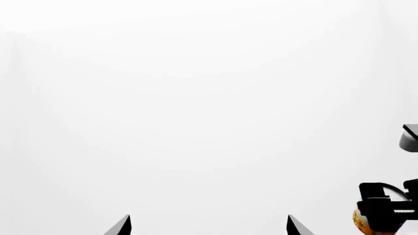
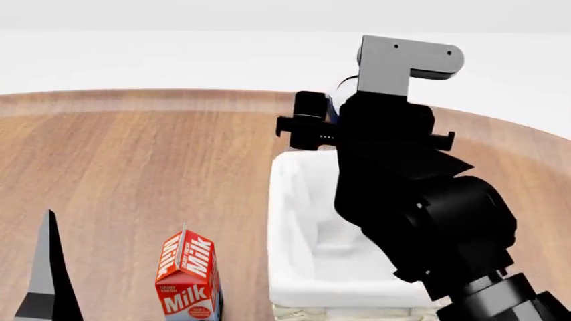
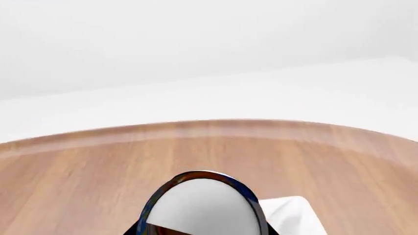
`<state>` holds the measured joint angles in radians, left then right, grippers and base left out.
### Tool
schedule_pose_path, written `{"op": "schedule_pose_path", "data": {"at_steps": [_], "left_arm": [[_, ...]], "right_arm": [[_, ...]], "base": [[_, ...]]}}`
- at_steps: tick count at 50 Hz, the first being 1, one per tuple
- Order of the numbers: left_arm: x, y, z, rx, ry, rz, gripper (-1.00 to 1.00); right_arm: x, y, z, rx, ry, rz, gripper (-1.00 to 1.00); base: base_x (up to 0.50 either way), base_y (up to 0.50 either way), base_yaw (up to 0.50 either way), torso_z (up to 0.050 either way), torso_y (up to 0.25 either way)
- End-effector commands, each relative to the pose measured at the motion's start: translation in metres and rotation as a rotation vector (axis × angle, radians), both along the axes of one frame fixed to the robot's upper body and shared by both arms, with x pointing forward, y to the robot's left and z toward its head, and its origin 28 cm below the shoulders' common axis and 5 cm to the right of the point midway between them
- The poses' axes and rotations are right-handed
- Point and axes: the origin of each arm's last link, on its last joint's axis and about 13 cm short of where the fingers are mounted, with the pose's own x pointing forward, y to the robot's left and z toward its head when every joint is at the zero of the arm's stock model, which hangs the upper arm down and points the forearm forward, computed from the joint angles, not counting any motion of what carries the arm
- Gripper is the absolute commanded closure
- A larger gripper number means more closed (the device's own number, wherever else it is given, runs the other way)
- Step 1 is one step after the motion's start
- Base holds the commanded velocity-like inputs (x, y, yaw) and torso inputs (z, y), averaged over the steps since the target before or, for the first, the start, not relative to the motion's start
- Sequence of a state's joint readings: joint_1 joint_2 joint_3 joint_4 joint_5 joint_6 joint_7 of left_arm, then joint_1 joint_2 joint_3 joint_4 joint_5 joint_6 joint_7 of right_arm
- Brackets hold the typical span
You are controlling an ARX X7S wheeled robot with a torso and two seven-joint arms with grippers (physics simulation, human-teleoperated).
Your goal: Pick up the alphabet soup and the tomato sauce, and put them in the basket.
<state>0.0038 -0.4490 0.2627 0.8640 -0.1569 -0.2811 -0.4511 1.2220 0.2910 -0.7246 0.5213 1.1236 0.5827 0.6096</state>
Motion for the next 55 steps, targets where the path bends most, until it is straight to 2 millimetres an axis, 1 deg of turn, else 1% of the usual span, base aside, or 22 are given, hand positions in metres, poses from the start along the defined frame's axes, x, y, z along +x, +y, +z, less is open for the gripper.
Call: {"op": "schedule_pose_path", "data": {"at_steps": [1, 3, 8, 14, 22, 25, 28, 31, 39, 55], "left_arm": [[0.000, 0.000, 0.000, -0.002, 0.000, -0.002, -1.00], [0.000, 0.000, -0.001, -0.005, 0.000, -0.002, -1.00], [0.000, 0.000, -0.001, -0.004, 0.001, -0.001, -1.00], [0.002, 0.000, -0.002, -0.003, 0.001, -0.003, -1.00], [0.000, 0.001, -0.003, -0.004, 0.003, -0.001, -1.00], [0.000, 0.001, -0.002, -0.005, 0.001, -0.001, -1.00], [0.000, 0.000, -0.001, -0.005, 0.001, -0.002, -1.00], [0.000, 0.000, -0.001, -0.007, -0.001, -0.005, -1.00], [0.000, -0.001, -0.001, -0.008, 0.002, -0.005, -1.00], [0.000, 0.000, -0.003, -0.006, 0.006, -0.007, -1.00]], "right_arm": [[0.022, -0.002, -0.009, -0.059, 0.014, -0.065, 1.00], [0.026, -0.001, -0.015, -0.070, 0.024, -0.075, 1.00], [0.032, -0.002, -0.021, -0.084, 0.043, -0.098, 1.00], [0.034, -0.002, -0.022, -0.090, 0.075, -0.092, 1.00], [0.033, -0.002, -0.023, -0.110, 0.111, -0.073, 1.00], [0.032, -0.002, -0.026, -0.112, 0.149, -0.066, 1.00], [0.029, 0.001, -0.032, -0.130, 0.199, -0.002, 1.00], [0.029, 0.000, -0.039, -0.140, 0.215, -0.011, 1.00], [0.027, 0.000, -0.043, -0.141, 0.246, 0.000, 1.00], [0.026, -0.004, -0.061, -0.154, 0.334, -0.036, 1.00]], "base": [[0.00, 0.00, 0.00, 0.000, 0.000], [0.00, 0.00, 0.00, 0.000, 0.000], [0.00, 0.00, 0.00, 0.000, 0.000], [0.00, 0.00, 0.00, 0.000, 0.002], [0.00, 0.00, 0.00, 0.000, 0.000], [0.00, 0.00, 0.00, 0.000, 0.000], [0.00, 0.00, 0.00, 0.000, 0.000], [0.00, 0.00, 0.00, 0.000, 0.003], [0.00, 0.00, 0.00, 0.000, 0.000], [0.00, 0.00, 0.00, 0.001, 0.001]]}}
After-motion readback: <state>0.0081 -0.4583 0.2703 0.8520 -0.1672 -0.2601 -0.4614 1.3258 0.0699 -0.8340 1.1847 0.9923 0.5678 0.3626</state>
